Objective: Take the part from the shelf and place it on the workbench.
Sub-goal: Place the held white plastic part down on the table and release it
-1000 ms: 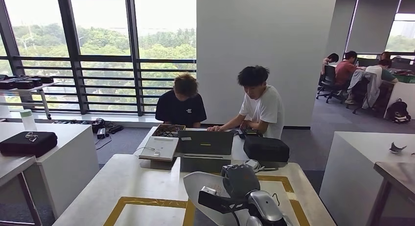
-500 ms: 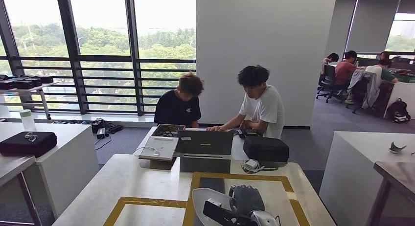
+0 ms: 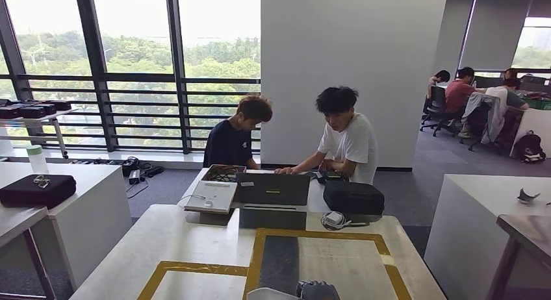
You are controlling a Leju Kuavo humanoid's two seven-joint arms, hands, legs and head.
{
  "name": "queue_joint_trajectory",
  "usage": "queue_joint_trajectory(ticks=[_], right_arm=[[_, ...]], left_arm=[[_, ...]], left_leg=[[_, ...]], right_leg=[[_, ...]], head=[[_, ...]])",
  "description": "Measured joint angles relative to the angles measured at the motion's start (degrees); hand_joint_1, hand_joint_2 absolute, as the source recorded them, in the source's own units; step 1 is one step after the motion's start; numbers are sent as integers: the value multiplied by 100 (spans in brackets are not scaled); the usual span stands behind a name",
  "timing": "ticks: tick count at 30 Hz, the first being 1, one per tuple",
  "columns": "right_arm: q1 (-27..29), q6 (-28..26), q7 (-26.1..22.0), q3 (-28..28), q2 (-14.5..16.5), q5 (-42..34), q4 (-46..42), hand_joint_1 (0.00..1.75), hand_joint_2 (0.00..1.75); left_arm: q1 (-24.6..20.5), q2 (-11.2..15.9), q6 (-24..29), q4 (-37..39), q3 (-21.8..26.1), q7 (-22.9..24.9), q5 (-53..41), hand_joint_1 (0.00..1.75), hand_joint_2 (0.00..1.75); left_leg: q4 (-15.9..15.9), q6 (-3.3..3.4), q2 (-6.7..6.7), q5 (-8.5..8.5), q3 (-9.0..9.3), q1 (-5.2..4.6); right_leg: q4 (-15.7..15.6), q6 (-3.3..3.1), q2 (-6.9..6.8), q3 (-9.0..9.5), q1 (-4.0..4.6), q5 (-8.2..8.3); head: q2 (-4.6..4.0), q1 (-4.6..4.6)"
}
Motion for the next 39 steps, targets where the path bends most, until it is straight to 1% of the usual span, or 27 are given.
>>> queue_joint_trajectory(ticks=[8,22,26,33,36,39], right_arm=[[75,-157,-147,-4,-64,-28,39,0,0],[136,-203,-162,-7,-142,-32,39,0,0],[138,-207,-162,-7,-145,-31,39,0,0],[138,-364,-202,-19,-172,-25,39,0,0],[133,-542,-324,-36,-180,-15,35,0,0],[94,-787,-521,-63,-182,-5,-16,0,0]], left_arm=[[-71,-13,36,6,-238,167,-189,0,175],[-96,-20,61,6,-281,235,-190,0,175],[-98,-20,64,6,-306,235,-189,0,0],[-107,-20,93,6,-313,277,-94,0,0],[-103,-18,195,6,-311,369,-69,0,0],[-92,-11,313,6,-305,480,-44,0,0]], left_leg=[[0,0,2,0,0,-1],[0,0,6,0,0,0],[0,0,6,0,0,0],[0,0,6,0,0,0],[0,0,6,0,0,0],[11,14,3,-10,-7,-22]], right_leg=[[0,1,3,-1,-1,1],[0,1,6,-4,0,1],[0,1,6,-4,0,1],[0,1,6,-3,0,1],[0,1,6,-2,0,1],[-4,19,3,0,-21,5]], head=[[0,0],[0,0],[0,0],[0,0],[0,0],[0,0]])
